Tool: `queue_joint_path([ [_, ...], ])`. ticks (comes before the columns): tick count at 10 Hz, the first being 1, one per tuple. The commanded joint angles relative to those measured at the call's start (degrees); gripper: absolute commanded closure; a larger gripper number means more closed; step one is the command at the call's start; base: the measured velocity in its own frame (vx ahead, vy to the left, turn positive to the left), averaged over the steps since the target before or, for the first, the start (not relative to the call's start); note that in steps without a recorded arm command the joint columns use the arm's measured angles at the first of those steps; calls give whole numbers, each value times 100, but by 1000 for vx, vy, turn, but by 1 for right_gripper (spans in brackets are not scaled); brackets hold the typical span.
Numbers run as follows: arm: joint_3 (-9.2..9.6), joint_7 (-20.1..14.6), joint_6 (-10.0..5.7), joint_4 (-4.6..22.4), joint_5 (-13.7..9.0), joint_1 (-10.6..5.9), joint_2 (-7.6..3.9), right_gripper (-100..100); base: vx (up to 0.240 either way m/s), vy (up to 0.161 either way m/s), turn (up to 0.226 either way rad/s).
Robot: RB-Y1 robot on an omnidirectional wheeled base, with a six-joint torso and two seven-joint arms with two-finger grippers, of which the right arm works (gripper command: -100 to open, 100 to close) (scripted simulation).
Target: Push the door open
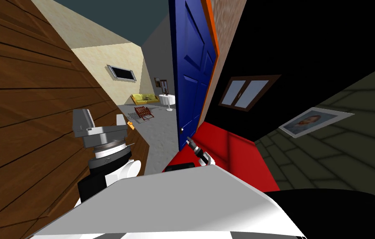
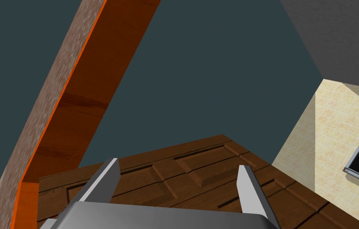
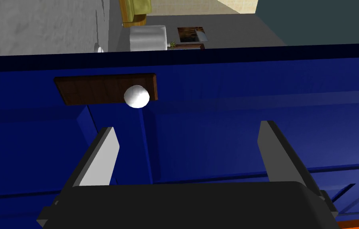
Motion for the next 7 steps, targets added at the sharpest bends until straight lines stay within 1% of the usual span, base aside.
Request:
queue_joint_path([
  [1, 37, -77, -55, 181, 69, -75, -7, -100, 137, -67, 7],
  [2, 68, -135, -113, 340, 126, -135, -17, -100, 120, -84, 7],
  [3, 68, -135, -113, 340, 126, -135, -17, -100, 82, -62, 11],
  [5, 116, -230, -206, 597, 219, -233, -35, -100, 96, -47, 8],
  [7, 140, -277, -252, 723, 265, -281, -43, -100, 95, -30, 6],
])
